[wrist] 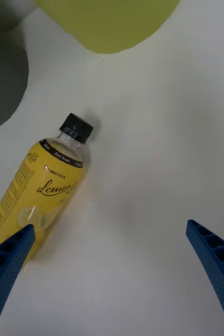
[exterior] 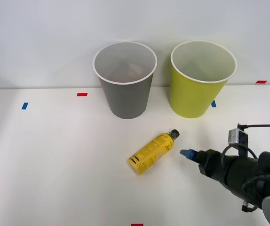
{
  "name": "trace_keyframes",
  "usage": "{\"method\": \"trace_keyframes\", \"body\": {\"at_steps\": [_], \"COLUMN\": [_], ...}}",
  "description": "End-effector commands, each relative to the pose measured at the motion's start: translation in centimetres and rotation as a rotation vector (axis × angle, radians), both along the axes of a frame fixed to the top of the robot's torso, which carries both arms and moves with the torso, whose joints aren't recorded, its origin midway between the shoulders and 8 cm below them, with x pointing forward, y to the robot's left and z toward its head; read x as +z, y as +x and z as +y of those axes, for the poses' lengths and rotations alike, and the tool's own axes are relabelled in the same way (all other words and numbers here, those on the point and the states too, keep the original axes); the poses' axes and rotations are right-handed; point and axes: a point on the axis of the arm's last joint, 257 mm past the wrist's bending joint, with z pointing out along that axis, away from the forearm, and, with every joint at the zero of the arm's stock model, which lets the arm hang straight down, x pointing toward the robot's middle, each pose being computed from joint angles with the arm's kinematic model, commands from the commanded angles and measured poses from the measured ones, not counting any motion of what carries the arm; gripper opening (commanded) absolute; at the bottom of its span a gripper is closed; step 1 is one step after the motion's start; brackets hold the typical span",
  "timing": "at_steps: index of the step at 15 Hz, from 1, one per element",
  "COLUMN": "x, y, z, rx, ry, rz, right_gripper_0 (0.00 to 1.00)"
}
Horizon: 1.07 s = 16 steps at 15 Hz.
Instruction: Put cans in the gray bin, plastic bottles in the light green bin
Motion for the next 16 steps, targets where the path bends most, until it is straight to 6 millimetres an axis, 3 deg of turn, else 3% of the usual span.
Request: {"method": "trace_keyframes", "body": {"at_steps": [1,5,10,16], "x": [1.3,1.3,-1.0,-2.4], "y": [0.6,-0.2,3.5,5.5], "z": [2.3,4.4,6.9,8.5], "rx": [-0.107,-0.17,-0.291,-0.374], "ry": [0.125,0.145,0.113,0.106], "rz": [0.119,0.252,0.328,0.39], "right_gripper_0": [1.0,1.0,1.0,1.0]}}
